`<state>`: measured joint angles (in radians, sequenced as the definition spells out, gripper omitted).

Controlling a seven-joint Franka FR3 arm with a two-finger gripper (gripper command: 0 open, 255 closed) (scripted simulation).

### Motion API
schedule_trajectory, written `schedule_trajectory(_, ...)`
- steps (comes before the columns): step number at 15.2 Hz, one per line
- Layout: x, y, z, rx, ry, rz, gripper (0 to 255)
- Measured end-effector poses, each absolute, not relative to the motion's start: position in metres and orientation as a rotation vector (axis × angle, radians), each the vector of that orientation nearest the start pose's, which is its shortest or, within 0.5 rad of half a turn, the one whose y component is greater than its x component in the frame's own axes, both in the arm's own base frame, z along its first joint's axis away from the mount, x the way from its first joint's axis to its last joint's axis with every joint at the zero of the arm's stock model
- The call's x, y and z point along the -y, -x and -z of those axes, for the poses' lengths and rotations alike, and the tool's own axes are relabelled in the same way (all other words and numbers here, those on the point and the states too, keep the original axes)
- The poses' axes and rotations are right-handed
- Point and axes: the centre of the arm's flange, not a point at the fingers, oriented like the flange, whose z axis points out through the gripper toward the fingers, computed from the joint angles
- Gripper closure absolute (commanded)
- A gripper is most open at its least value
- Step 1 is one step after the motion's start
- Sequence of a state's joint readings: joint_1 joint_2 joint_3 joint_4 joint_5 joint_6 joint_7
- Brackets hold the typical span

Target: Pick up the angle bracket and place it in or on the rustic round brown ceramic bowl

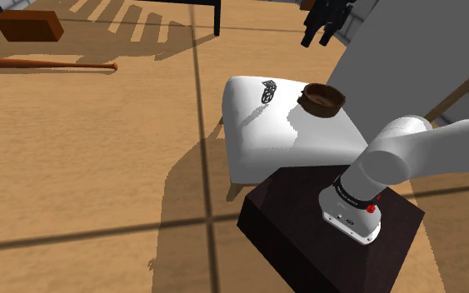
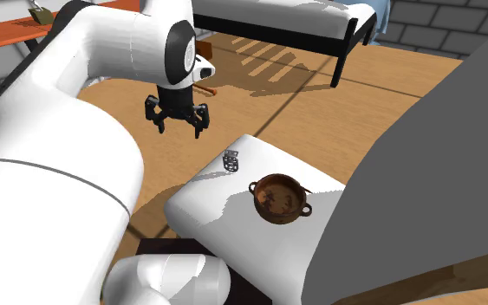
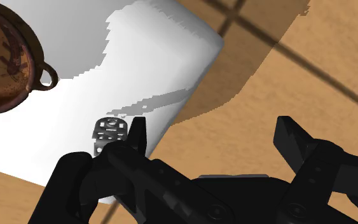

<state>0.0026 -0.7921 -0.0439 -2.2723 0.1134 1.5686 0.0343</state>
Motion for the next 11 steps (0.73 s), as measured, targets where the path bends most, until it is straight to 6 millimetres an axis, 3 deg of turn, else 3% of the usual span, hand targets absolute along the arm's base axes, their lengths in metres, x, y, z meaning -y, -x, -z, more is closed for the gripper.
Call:
schedule_trajectory(4, 0.01, -0.324, -0.613, -0.111, 3.004, 0.119, 0)
schedule_trajectory(11, 0.03, -0.377, -0.543, -0.19, 3.038, 0.084, 0)
